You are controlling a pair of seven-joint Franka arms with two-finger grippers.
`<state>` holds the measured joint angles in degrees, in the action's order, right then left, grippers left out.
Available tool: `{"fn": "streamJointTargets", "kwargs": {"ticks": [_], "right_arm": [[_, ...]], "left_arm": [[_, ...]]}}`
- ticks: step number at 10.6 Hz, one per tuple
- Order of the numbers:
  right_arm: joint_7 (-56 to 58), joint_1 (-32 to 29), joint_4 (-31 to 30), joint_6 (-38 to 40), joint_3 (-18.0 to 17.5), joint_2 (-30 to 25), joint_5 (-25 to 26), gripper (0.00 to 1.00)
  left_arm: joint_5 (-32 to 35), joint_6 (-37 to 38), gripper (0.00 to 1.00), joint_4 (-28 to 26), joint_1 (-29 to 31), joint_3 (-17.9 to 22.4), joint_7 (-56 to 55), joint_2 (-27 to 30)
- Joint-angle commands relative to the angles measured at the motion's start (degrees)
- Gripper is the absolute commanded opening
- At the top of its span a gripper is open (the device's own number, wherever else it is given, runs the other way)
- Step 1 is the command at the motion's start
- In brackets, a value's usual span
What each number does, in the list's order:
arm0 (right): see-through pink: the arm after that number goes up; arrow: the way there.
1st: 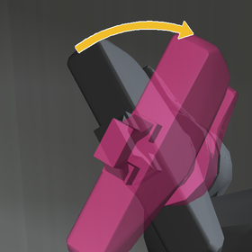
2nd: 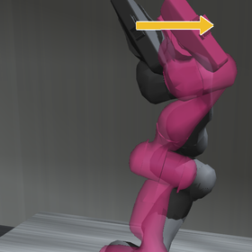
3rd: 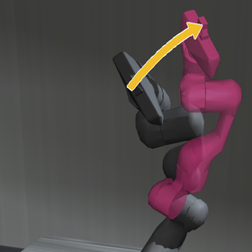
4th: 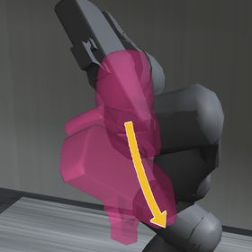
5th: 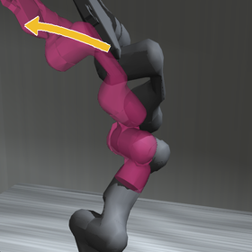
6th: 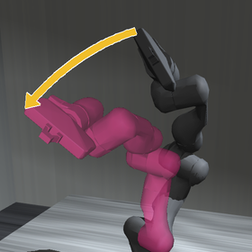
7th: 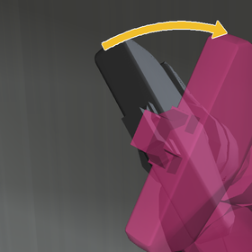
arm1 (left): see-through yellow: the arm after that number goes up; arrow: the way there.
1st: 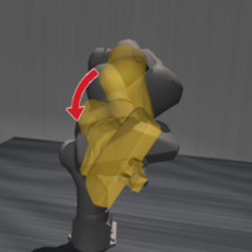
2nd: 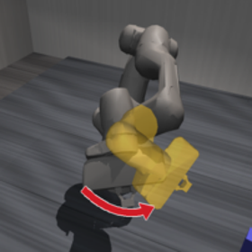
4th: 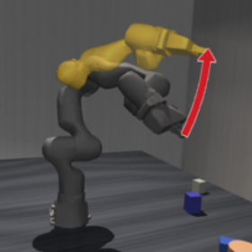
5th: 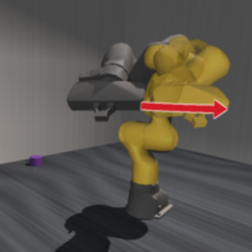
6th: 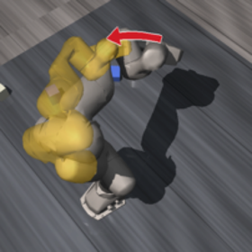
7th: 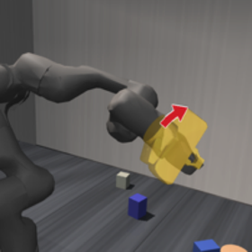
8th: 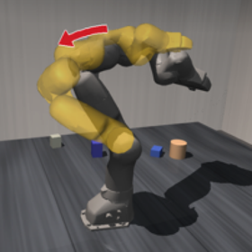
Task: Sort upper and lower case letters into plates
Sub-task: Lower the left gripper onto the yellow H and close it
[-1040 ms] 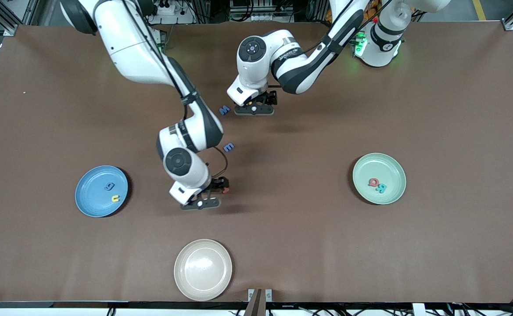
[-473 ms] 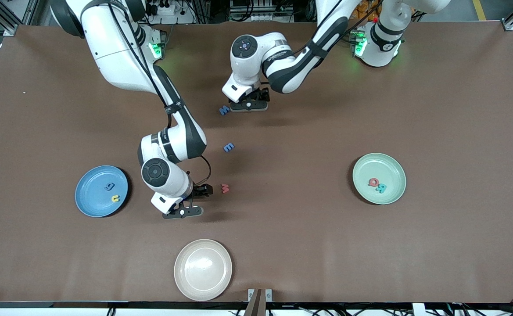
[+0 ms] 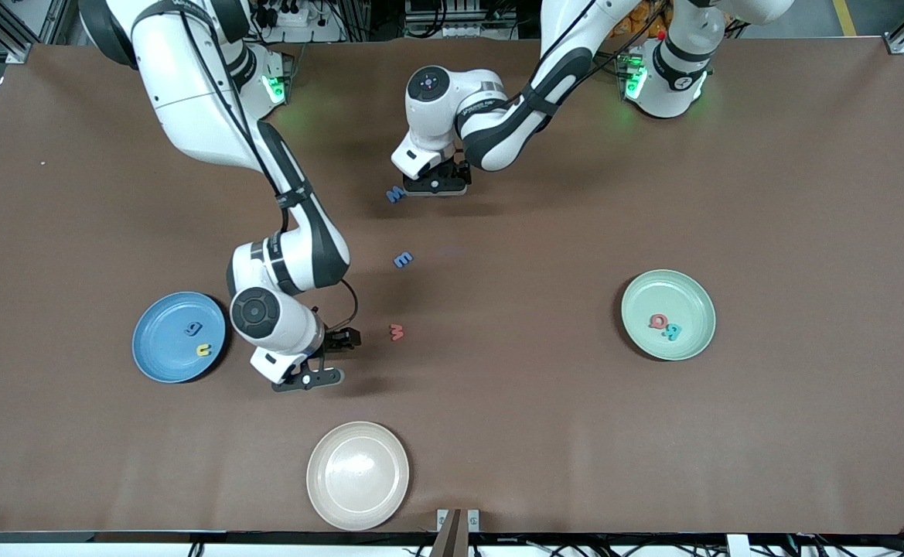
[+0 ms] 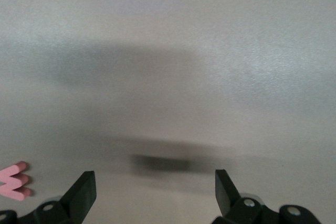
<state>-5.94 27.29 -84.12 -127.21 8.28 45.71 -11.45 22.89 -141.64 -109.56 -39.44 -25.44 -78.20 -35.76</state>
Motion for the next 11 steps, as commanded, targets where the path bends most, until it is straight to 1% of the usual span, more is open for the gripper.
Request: {"fn": "streamJointTargets", "kwargs": {"ticks": [1,3,4,6,10,11], "right_arm": [[0.4,-0.3,0.3,0.8,-0.5,-0.4,0.6,1.00],[0.4,-0.3,0.3,0.8,-0.5,-0.4,0.6,1.00],[0.4,-0.3,0.2,0.8,-0.5,-0.4,0.6,1.00],[0.4,-0.3,0.3,0.8,-0.5,-0.3,0.6,1.00],[-0.3,-0.3,0.3,0.7,-0.5,-0.4,0.6,1.00],[-1.4,-0.6,0.3,0.8,0.4,-0.4,0.6,1.00]], "left_arm": [[4.7,-1.9,0.93,-2.8,0.0,-1.2,-3.5,0.8],[7.7,-1.9,0.89,-4.5,0.1,-2.4,-4.9,0.7],[8.6,-1.9,0.83,-4.7,0.1,-2.9,-5.6,0.6],[8.9,-1.9,0.80,-5.0,0.2,-2.9,-5.7,0.3],[10.5,-2.8,0.79,-4.7,0.4,-2.9,-5.7,-0.6],[11.4,-3.4,0.77,-4.7,0.5,-2.9,-5.7,-1.0]]}}
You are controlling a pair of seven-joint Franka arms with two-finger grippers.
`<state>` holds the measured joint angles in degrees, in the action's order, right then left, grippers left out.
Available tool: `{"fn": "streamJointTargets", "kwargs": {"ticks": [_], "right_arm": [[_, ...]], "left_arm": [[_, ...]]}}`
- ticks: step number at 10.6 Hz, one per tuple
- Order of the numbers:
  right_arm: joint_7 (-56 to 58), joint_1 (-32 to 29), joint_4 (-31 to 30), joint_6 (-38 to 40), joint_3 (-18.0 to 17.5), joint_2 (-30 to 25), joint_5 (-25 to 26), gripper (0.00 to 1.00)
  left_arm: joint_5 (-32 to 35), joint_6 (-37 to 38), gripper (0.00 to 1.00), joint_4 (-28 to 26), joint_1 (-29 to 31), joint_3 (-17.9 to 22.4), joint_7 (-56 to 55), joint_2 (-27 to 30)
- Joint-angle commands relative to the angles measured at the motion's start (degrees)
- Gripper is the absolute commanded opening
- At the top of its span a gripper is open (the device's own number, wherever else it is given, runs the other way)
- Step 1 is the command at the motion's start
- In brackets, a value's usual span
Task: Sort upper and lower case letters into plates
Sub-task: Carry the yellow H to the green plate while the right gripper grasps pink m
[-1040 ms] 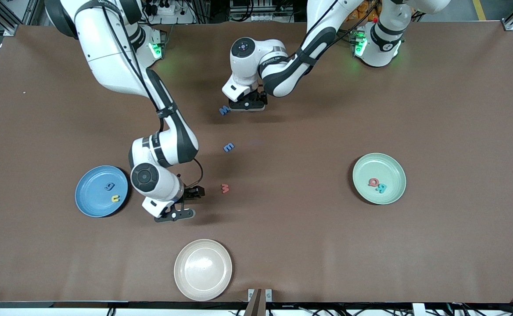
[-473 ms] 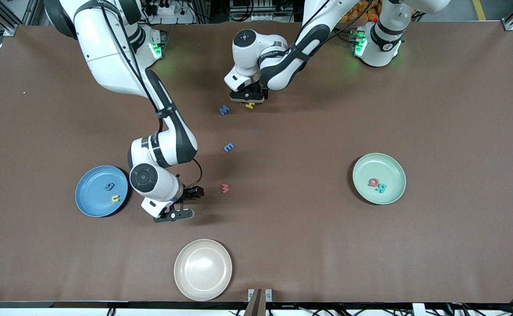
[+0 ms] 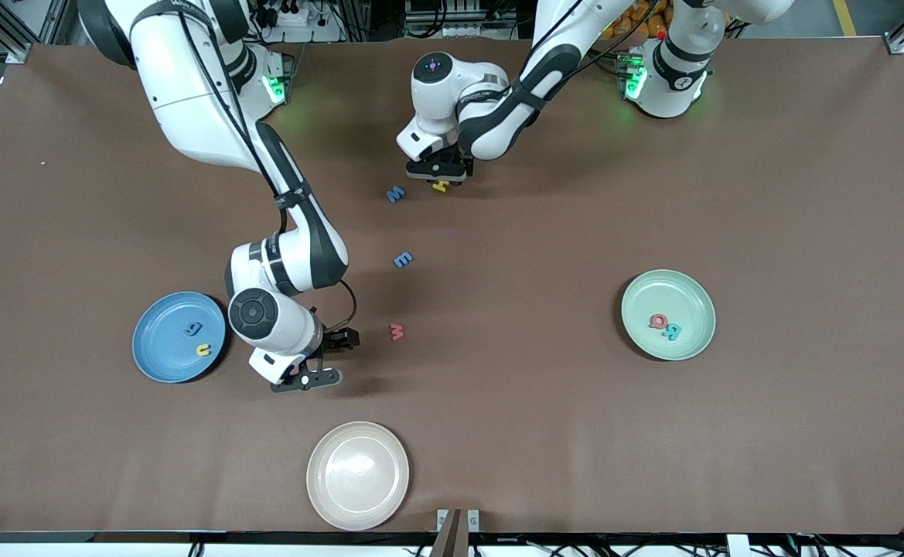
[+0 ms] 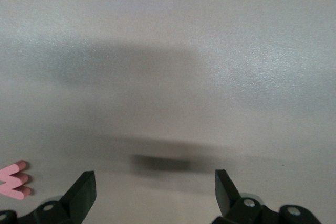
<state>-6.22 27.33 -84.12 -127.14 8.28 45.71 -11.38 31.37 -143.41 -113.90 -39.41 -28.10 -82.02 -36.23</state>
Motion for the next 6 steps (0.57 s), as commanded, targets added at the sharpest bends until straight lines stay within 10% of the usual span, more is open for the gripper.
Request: {"fn": "streamJointTargets", "kwargs": {"ticks": [1,4,6], "right_arm": [[-1.4,-0.7,0.2,0.7,1.6,-0.3,0.6,1.00],[-1.7,-0.8,0.2,0.7,1.9,-0.2,0.5,1.00],[-2.0,-0.6,0.2,0.7,1.9,-0.2,0.5,1.00]], "left_arm": [[3.1,-2.0,0.75,-0.3,0.6,-0.2,-1.9,-0.8],[3.9,-2.1,0.61,0.0,0.7,-0.2,-1.9,-1.4],[4.4,-2.1,0.14,0.0,1.3,-0.2,-1.9,-1.7]]}}
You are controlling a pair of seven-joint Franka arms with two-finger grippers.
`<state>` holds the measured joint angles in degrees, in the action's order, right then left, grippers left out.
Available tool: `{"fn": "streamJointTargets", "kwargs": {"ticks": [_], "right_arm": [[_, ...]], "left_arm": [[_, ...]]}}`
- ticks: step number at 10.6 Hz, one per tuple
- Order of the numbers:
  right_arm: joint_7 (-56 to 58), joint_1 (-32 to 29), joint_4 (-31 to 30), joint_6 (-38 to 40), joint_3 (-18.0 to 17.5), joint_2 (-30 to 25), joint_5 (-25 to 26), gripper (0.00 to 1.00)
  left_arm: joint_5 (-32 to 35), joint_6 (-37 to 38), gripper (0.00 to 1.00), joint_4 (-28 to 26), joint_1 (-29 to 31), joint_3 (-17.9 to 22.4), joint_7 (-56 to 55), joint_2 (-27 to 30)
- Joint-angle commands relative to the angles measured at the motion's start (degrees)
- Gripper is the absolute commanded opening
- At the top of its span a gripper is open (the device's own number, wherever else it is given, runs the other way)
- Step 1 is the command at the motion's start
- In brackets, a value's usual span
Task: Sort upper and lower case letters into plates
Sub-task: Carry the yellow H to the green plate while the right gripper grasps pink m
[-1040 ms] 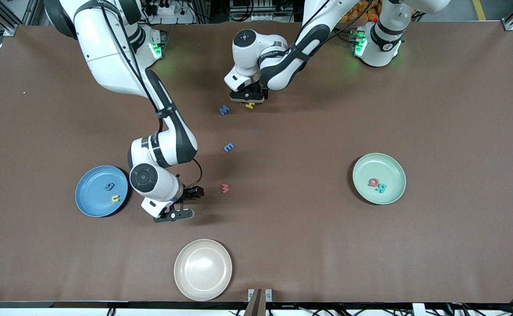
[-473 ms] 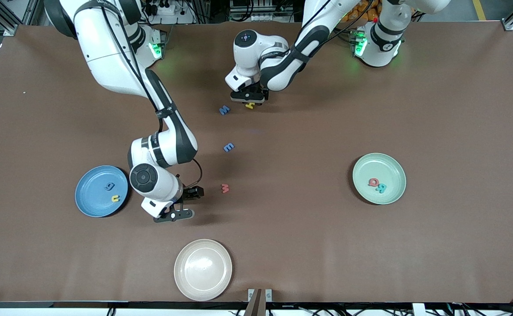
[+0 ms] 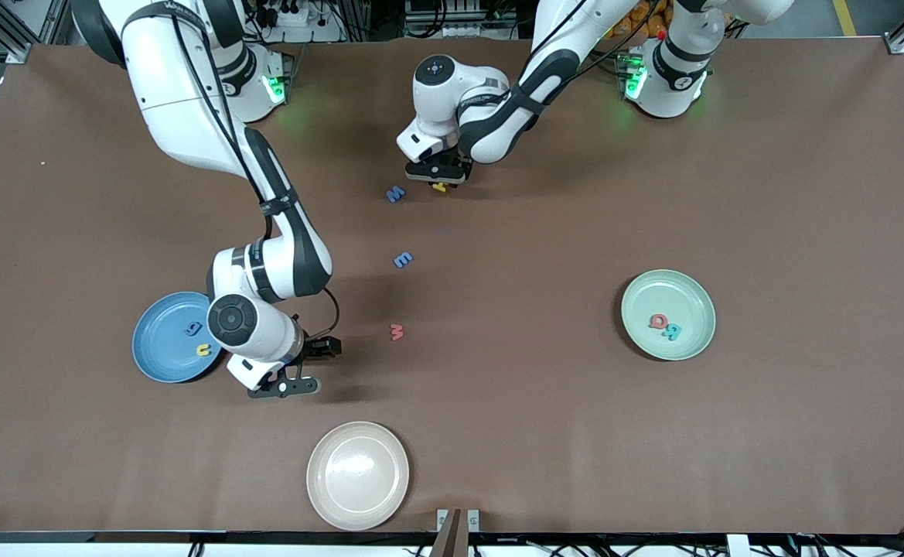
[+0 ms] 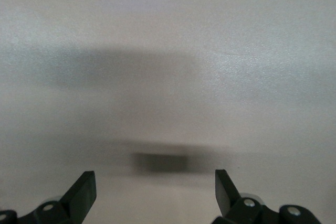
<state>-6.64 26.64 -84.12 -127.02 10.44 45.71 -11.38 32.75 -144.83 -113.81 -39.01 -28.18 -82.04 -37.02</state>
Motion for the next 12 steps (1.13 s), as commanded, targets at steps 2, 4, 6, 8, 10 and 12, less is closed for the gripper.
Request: {"fn": "streamJointTargets", "kwargs": {"ticks": [2,4,6,8,10,12], "right_arm": [[-5.1,1.1,0.2,0.5,-0.2,-0.2,0.4,1.00],[-8.1,3.1,0.3,0.1,-0.2,-0.1,0.3,1.00],[-9.3,6.1,0.4,-0.2,-0.3,0.1,0.1,1.00],[-9.4,8.2,0.4,-0.7,-0.4,0.3,0.3,1.00],[-9.0,12.5,0.4,-5.6,-0.3,2.8,0.7,1.00],[-9.0,14.4,1.0,-7.1,-0.3,5.0,0.7,1.00]], "left_arm": [[3.5,-0.7,0.00,-0.1,2.3,-0.1,-2.1,-0.2],[3.1,-0.4,0.00,-0.7,6.6,-0.4,-4.0,4.5],[2.6,0.4,0.00,-2.0,16.6,-5.7,-4.2,8.8],[2.6,3.4,0.00,-2.0,25.7,-9.8,-3.6,12.0],[2.7,7.4,0.00,-2.0,32.7,-11.1,-2.1,14.9],[2.2,11.4,0.00,-1.5,39.8,-11.5,10.9,16.5]]}}
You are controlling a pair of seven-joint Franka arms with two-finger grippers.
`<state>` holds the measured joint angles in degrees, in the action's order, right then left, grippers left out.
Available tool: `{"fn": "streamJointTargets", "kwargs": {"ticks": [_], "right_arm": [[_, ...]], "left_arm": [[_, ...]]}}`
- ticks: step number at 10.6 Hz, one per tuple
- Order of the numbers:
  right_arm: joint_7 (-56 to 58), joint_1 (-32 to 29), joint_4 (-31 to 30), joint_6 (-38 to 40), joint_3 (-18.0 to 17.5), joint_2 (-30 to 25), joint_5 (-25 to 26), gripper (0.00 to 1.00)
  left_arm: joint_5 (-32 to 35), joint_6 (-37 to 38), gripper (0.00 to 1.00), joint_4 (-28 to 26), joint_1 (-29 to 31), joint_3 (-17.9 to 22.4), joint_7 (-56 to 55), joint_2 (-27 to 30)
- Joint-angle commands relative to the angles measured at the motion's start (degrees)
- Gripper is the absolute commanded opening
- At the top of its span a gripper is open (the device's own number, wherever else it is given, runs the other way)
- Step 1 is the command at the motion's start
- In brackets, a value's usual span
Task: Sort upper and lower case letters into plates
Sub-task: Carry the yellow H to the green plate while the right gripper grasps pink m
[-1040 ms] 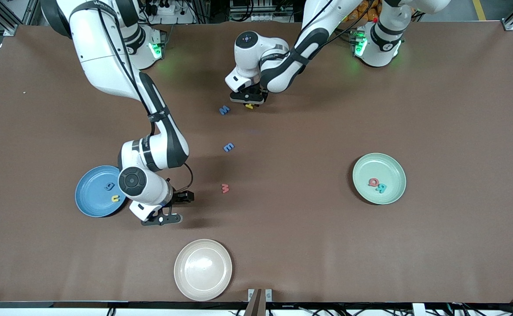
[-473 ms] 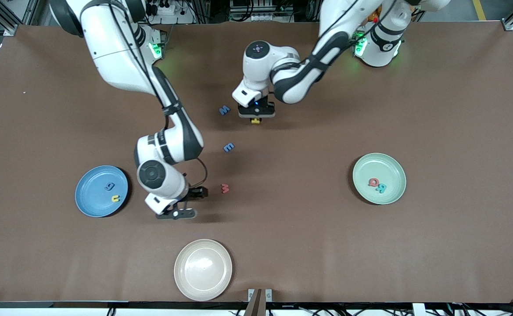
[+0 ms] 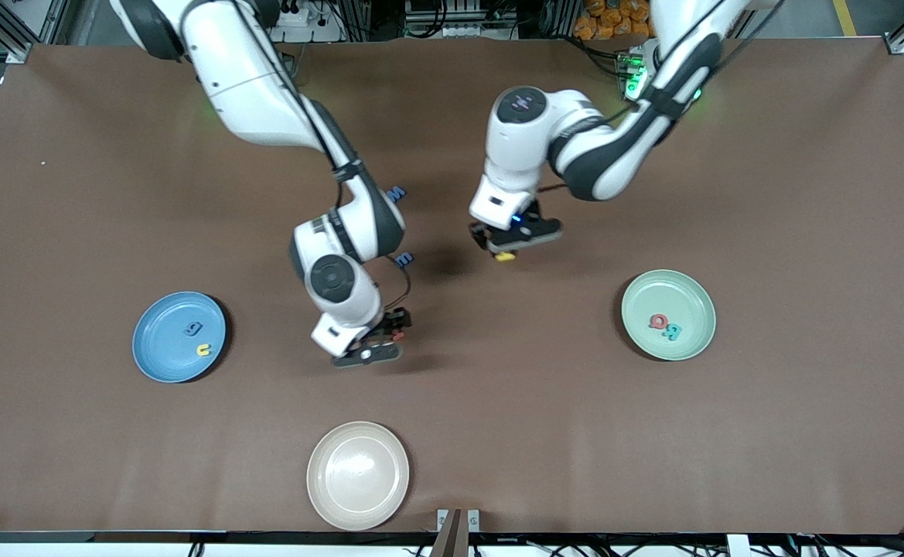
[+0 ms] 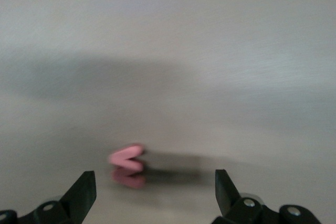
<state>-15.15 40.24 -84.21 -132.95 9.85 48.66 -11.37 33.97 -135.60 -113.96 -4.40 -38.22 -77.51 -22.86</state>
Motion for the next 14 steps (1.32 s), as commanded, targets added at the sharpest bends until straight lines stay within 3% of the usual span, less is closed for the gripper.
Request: {"fn": "streamJointTargets", "kwargs": {"ticks": [1,5,8,9,10,11,12,14], "right_arm": [[-0.4,0.8,1.3,-1.2,0.2,2.3,0.7,1.00],[-2.3,1.4,2.4,-1.0,0.2,2.7,0.5,1.00],[-2.2,1.1,2.6,-0.7,0.3,2.2,0.6,1.00],[-1.7,0.9,2.9,-0.6,0.3,2.1,0.6,0.80],[-2.1,0.7,3.0,-0.6,0.3,2.1,0.2,0.10],[-2.3,0.9,2.9,-0.7,0.3,2.1,0.2,0.00],[-2.1,0.8,2.9,-0.7,0.3,2.1,0.2,0.00],[-1.6,-0.2,2.7,-0.5,0.3,0.9,0.2,0.00]], "left_arm": [[-1.0,2.6,0.00,-1.2,8.9,-1.8,12.5,3.0],[-6.7,5.4,0.00,-1.1,21.0,0.1,37.7,4.1],[-6.7,5.3,0.00,-1.1,21.3,6.2,45.1,2.4],[-6.7,5.3,0.00,-1.0,21.3,7.4,46.5,1.9],[-6.7,5.3,0.00,-1.0,21.3,7.8,46.6,1.5],[-6.7,5.3,0.21,-1.0,21.3,8.1,46.7,1.2],[-6.7,5.3,0.29,-0.8,21.3,8.4,47.1,1.2],[-6.8,5.4,0.54,-0.6,21.3,8.4,48.2,1.2]]}}
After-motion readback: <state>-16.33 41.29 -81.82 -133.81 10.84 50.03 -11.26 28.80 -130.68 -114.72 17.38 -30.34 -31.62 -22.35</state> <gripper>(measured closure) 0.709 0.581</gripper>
